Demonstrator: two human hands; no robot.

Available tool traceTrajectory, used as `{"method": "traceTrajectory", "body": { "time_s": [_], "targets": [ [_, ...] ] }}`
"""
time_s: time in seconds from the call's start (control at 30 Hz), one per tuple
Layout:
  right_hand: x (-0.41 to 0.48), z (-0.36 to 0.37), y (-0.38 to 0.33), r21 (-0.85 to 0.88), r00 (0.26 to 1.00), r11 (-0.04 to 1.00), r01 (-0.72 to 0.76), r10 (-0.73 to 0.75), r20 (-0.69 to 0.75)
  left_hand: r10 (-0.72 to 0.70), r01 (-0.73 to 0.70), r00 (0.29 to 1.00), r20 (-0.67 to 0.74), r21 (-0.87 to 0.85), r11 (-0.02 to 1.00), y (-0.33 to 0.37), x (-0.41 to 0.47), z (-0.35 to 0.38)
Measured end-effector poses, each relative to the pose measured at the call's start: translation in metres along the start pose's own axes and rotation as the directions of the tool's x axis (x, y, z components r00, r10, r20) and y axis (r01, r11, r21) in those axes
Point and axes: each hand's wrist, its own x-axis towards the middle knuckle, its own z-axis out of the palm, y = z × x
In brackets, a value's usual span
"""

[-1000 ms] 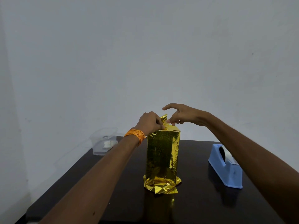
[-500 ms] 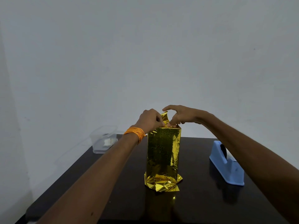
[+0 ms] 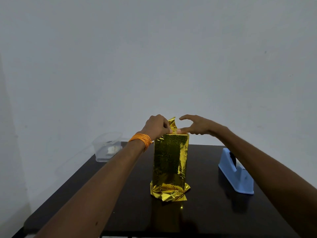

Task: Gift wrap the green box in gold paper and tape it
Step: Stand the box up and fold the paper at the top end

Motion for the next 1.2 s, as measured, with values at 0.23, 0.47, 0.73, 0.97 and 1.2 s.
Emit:
{"method": "traceTrajectory", "body": {
  "time_s": [0.23, 0.47, 0.73, 0.97, 1.2],
  "targets": [
    [-0.006, 0.028, -0.002, 0.485, 0.985, 0.862, -0.146, 0.172, -0.009, 0.001, -0.001, 1.0, 0.005, 0.014, 1.0, 0.001, 0.0, 0.0],
    [-0.01, 0.06, 0.001, 0.814, 0.939, 0.509, -0.28, 0.323, 0.12, 0.008, -0.008, 1.0, 0.01, 0.002, 1.0, 0.0, 0.0, 0.0],
    [-0.021, 0.062, 0.003, 0.831, 0.953, 0.525, -0.184, 0.301, 0.021, 0.016, -0.016, 1.0, -0.004, 0.015, 1.0, 0.002, -0.001, 0.001],
    [-0.034, 0.061, 0.014, 0.87, 0.941, 0.465, -0.161, 0.339, -0.007, 0.04, -0.032, 0.997, -0.069, 0.11, 0.993, 0.005, -0.007, 0.003],
    [-0.062, 0.035, 0.047, 0.833, 0.89, 0.536, -0.137, 0.435, -0.134, 0.073, -0.051, 0.954, -0.291, 0.082, 0.995, 0.013, -0.012, 0.008]
  ]
}}
